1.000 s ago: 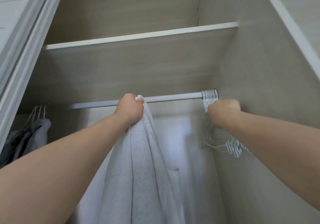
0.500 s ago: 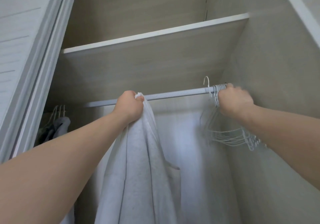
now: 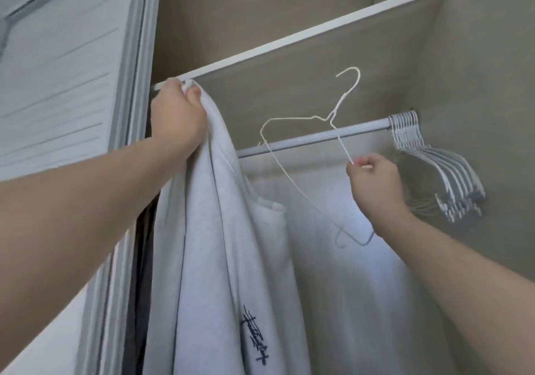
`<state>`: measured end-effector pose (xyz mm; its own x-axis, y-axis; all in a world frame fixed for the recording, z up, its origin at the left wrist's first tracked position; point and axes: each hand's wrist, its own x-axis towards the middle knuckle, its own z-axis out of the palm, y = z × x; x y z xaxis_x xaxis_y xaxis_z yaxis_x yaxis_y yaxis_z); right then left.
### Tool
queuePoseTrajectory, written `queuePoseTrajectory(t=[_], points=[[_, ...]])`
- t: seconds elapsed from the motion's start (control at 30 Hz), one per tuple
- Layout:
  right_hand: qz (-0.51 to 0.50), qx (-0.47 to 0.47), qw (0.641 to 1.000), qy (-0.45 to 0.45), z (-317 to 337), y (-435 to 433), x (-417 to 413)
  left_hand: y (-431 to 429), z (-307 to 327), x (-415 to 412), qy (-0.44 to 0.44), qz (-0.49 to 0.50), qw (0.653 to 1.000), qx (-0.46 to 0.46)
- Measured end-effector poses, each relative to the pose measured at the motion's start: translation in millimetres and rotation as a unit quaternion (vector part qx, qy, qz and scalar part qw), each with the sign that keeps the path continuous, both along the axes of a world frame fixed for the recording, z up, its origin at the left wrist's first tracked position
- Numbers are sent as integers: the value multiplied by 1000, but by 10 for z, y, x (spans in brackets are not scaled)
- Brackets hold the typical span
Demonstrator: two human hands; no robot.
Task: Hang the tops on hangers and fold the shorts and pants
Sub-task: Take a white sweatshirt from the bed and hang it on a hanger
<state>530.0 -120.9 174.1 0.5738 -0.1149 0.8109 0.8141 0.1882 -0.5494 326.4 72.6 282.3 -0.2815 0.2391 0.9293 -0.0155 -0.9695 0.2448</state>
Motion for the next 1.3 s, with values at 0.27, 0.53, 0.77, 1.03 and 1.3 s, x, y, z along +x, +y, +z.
queuePoseTrajectory(t=[0.27, 0.53, 0.77, 1.03, 1.3], points=[[346, -108, 932, 19, 442, 413, -789, -421, 360, -1260, -2, 189, 982, 20], [489, 14, 872, 33, 419, 236, -1761, -1393, 348, -2394, 19, 347, 938, 7], [696, 9, 715, 69, 250, -248, -2733, -2633, 94, -3344, 65, 509, 858, 16], [772, -61, 632, 31, -375, -869, -3824, -3568, -537, -4300, 147, 608, 770, -125], [803, -152, 569, -92, -1354, -1471, -4742, -4338, -1425, -4942, 140, 532, 765, -335]])
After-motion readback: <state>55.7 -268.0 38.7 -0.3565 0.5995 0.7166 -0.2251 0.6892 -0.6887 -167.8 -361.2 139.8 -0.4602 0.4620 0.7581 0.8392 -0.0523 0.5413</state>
